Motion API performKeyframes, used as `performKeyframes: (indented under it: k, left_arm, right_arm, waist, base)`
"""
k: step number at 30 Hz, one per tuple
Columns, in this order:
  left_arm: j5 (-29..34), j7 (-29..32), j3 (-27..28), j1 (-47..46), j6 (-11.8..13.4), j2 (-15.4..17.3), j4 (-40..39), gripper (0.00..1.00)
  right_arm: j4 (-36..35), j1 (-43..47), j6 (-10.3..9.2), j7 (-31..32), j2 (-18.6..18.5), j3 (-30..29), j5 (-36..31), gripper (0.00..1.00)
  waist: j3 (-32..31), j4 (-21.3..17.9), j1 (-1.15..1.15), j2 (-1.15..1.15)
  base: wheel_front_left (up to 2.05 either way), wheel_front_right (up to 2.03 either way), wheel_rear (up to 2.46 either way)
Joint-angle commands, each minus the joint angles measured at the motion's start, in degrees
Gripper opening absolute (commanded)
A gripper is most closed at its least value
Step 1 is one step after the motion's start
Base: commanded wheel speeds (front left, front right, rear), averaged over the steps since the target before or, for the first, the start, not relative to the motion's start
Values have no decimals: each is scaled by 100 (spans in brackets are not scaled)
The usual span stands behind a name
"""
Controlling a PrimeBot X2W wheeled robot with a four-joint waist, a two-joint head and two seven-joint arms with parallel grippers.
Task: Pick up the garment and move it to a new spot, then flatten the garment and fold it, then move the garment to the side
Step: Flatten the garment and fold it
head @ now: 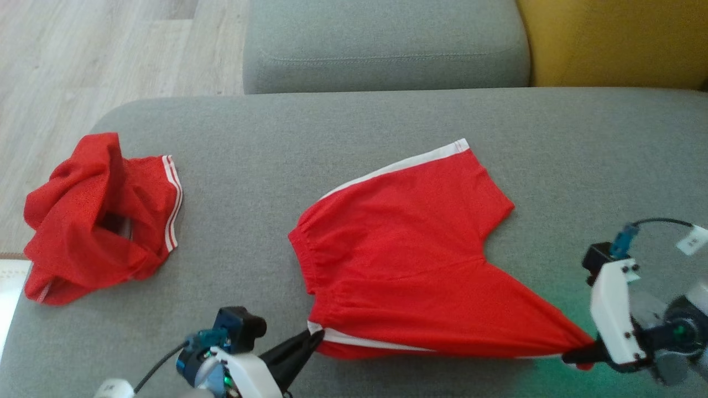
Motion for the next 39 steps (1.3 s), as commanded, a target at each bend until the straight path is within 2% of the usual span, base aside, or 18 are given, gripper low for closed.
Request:
performKeyframes:
  k: [1,3,6,12,20,29,39]
  left_arm:
    - [-52,8,238,-214,124,301,-257,0]
    - [-84,77,312,-197,303,428,-664,0]
    - [-123,102,451,-315,430,482,-902,0]
    - [-202,111,711,-702,473,431,-1025,0]
    - [-263,145,890,-1332,294,119,-663,0]
    - [-175,90,843,-1979,-25,-438,101,0]
    - [-83,-190,775,-2704,-345,-1147,1336,0]
  right_arm:
    - [-166,1,-5,81,-338,-223,73,0]
    - [-308,31,-5,207,-456,-567,87,0]
    - [-354,-122,-5,324,-408,-913,-73,0]
    - [-77,-682,-5,694,156,-1654,-465,0]
    - [659,-1477,-5,1147,942,-2534,-1454,0]
    - [1165,-2134,-5,1522,1451,-3335,-2600,0]
    - [1360,-2609,-5,1828,1941,-4227,-3933,0]
  waist:
    - [12,20,1,0]
    - [70,91,1,0]
    - [168,191,1,0]
    - [413,431,1,0]
    - [852,801,1,0]
    - [1390,1001,1,0]
    - [1901,1096,1,0]
  base:
    - [0,0,0]
    - [0,0,0]
    - [0,0,0]
    - [0,0,0]
    - [0,0,0]
    - [0,0,0]
    - [0,0,0]
